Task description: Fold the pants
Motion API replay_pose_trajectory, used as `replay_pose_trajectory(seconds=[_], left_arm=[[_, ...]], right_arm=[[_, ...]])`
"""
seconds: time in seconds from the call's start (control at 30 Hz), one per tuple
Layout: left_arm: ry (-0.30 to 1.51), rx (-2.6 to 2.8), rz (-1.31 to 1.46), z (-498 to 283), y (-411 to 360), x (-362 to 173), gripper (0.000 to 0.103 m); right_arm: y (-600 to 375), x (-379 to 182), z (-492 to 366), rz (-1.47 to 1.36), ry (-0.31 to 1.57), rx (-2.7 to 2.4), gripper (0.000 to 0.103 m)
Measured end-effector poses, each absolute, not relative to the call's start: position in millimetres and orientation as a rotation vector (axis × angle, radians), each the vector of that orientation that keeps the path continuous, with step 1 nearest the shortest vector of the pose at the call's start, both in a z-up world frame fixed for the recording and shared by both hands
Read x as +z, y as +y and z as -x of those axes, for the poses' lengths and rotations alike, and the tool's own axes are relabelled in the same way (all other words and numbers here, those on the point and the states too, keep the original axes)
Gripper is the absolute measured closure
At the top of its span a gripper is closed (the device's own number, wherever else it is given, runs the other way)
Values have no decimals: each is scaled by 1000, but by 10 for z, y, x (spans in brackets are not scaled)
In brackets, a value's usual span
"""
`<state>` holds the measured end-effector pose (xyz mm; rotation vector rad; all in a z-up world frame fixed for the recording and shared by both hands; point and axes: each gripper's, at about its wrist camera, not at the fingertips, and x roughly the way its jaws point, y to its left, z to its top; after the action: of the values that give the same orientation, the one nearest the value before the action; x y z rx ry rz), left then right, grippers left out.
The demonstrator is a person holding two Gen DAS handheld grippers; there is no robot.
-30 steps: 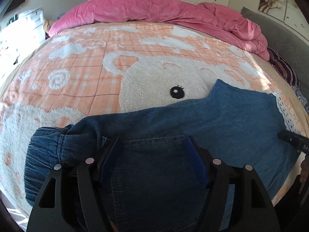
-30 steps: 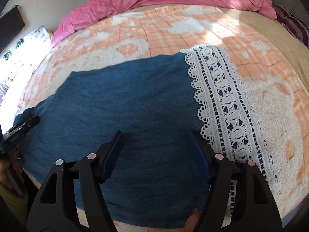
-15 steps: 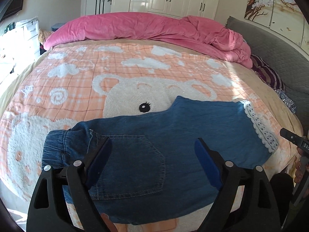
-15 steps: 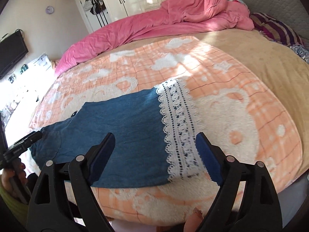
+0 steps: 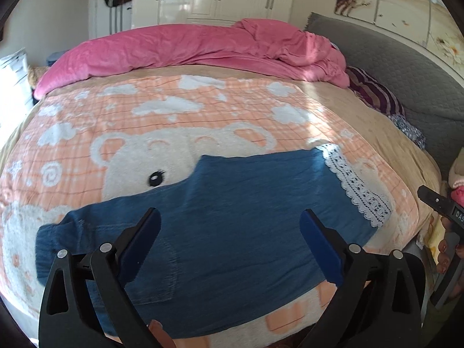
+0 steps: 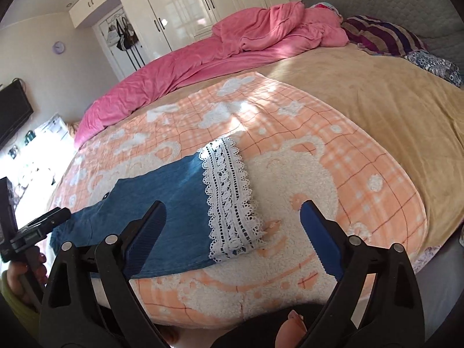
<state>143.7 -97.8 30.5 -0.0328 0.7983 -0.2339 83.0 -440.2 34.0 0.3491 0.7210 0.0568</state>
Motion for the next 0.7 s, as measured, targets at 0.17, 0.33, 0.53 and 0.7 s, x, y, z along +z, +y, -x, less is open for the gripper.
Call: replay_pose_trajectory(seconds=[0.17,0.33,0.53,0.7], left_arm=[[843,-296,-1,-1738,-1380,269,6],[885,-358,11,-2104,-1713,218,6],[934,-421,-27,-2597,-2140,127,6],[949,-479,-99,-2969,-2494,-2,6]], right_arm=[[-4409,218,-867,-390,746,71,15],[-4358,41,-943,-436,791,98,14],[-4311,-211,-1090,-502,859,99,14],[-4313,-380,-1176,-538,895,78,14]])
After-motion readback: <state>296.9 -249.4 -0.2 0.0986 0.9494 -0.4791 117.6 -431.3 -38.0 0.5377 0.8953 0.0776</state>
